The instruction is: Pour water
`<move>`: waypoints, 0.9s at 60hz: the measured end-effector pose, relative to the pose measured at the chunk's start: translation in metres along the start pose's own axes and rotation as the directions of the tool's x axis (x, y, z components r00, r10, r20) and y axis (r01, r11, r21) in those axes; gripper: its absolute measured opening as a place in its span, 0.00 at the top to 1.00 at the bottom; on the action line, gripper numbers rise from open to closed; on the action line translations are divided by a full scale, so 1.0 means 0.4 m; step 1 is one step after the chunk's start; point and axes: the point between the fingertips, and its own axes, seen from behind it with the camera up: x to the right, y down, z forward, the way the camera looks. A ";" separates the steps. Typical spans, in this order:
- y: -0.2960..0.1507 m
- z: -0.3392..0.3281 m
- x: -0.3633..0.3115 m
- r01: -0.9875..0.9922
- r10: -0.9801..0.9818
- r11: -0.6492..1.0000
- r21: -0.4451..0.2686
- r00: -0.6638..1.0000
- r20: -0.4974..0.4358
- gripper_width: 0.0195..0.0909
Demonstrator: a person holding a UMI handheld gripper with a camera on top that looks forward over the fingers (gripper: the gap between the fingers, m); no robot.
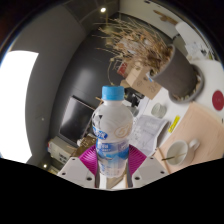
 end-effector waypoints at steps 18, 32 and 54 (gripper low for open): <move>-0.437 -0.148 0.232 0.763 -0.713 0.647 -0.009 0.600 -0.363 0.77; -0.519 -0.200 0.584 0.832 -0.820 0.517 -0.199 0.415 -0.394 0.77; -0.437 -0.229 0.841 0.774 -0.814 0.563 -0.289 0.461 -0.353 0.61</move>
